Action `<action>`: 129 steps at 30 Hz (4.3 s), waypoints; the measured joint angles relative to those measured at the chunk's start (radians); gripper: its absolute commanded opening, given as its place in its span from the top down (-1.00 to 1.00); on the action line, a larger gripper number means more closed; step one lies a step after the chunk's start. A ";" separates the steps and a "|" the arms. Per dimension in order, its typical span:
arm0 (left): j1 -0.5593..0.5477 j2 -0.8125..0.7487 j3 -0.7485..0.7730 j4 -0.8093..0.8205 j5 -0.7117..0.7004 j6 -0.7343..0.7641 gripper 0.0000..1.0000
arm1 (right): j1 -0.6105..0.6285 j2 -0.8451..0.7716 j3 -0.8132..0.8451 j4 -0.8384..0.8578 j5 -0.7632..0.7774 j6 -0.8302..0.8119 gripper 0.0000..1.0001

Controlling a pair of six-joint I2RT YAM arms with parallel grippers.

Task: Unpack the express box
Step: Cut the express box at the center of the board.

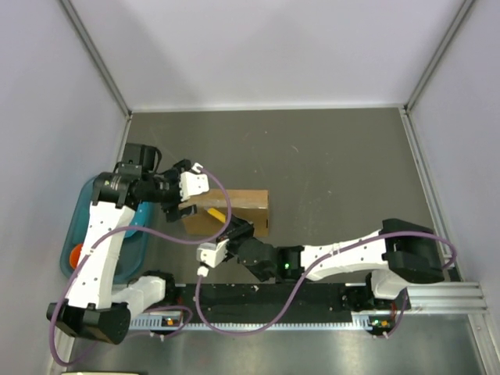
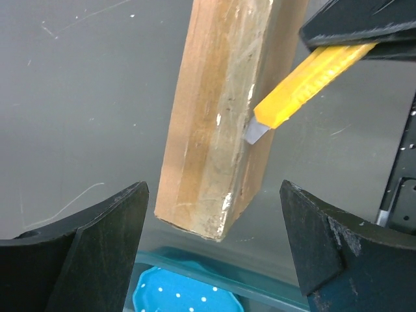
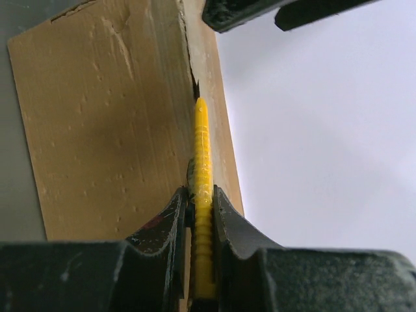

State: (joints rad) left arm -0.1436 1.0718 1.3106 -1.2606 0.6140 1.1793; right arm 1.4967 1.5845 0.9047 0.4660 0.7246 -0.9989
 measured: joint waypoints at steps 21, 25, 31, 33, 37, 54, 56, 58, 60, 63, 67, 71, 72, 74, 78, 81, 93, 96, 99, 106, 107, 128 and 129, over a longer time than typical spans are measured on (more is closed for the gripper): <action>0.000 -0.051 -0.202 0.251 -0.007 -0.021 -0.85 | -0.001 -0.066 0.053 -0.209 -0.030 0.268 1.00; 0.000 -0.055 -0.216 0.278 -0.012 -0.055 -0.89 | -0.001 -0.074 0.052 -0.217 -0.031 0.261 1.00; 0.000 -0.015 -0.123 0.309 -0.010 -0.124 -0.89 | 0.007 -0.070 0.051 -0.216 -0.023 0.189 1.00; 0.000 0.005 -0.079 0.318 -0.005 -0.138 -0.90 | 0.015 -0.060 0.051 -0.208 -0.011 0.155 1.00; 0.000 0.015 -0.059 0.284 0.003 -0.101 -0.90 | 0.029 -0.050 0.051 -0.202 0.009 0.115 1.00; 0.000 -0.100 -0.175 0.137 0.016 0.065 -0.93 | 0.032 -0.048 0.062 -0.192 0.026 0.146 1.00; 0.000 -0.104 -0.190 0.164 0.018 0.057 -0.93 | 0.029 -0.048 0.067 -0.187 0.030 0.171 1.00; 0.000 -0.105 -0.200 0.192 0.018 0.045 -0.93 | 0.025 -0.053 0.067 -0.183 0.035 0.196 1.00; 0.000 -0.106 -0.207 0.216 0.018 0.036 -0.93 | 0.016 -0.065 0.067 -0.183 0.039 0.226 1.00; 0.000 -0.105 -0.211 0.236 0.017 0.027 -0.93 | 0.000 -0.103 0.067 -0.185 0.043 0.264 1.00; 0.000 -0.103 -0.211 0.249 0.022 0.019 -0.95 | -0.005 -0.167 0.064 -0.211 0.056 0.304 1.00; 0.000 -0.089 -0.214 0.254 0.037 0.019 -0.97 | -0.005 -0.242 0.019 -0.257 0.077 0.351 1.00; 0.000 -0.084 -0.214 0.258 0.043 0.019 -0.97 | -0.005 -0.267 0.001 -0.280 0.081 0.365 1.00; 0.000 -0.074 -0.213 0.264 0.051 0.007 -0.98 | -0.005 -0.322 -0.036 -0.326 0.082 0.391 1.00; 0.000 -0.052 -0.209 0.267 0.051 -0.015 -0.98 | 0.008 -0.396 -0.068 -0.402 0.072 0.401 1.00; 0.000 -0.048 -0.209 0.268 0.051 -0.029 -0.98 | 0.034 -0.397 -0.069 -0.437 0.058 0.396 1.00; 0.006 0.020 -0.148 0.354 0.071 -0.214 -0.98 | 0.064 -0.304 -0.039 -0.566 -0.012 0.370 1.00; 0.006 0.019 -0.150 0.352 0.070 -0.216 -0.98 | 0.064 -0.282 -0.018 -0.571 -0.015 0.357 1.00; 0.006 0.015 -0.158 0.364 0.068 -0.232 -0.98 | 0.064 -0.280 -0.005 -0.576 -0.017 0.336 1.00; 0.007 0.026 -0.159 0.418 0.041 -0.308 -0.97 | 0.064 -0.272 0.047 -0.563 -0.019 0.279 1.00; 0.007 0.031 -0.159 0.427 0.037 -0.318 -0.97 | 0.064 -0.269 0.052 -0.560 -0.019 0.274 1.00; 0.007 0.041 -0.172 0.452 0.024 -0.328 -0.97 | 0.027 -0.231 0.061 -0.558 -0.032 0.240 1.00; 0.007 0.041 -0.173 0.450 0.024 -0.325 -0.97 | 0.026 -0.231 0.061 -0.558 -0.034 0.240 1.00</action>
State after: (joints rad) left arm -0.1368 1.1130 1.1374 -0.8108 0.6384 0.8543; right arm 1.5230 1.3533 0.9653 -0.0921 0.6910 -0.7586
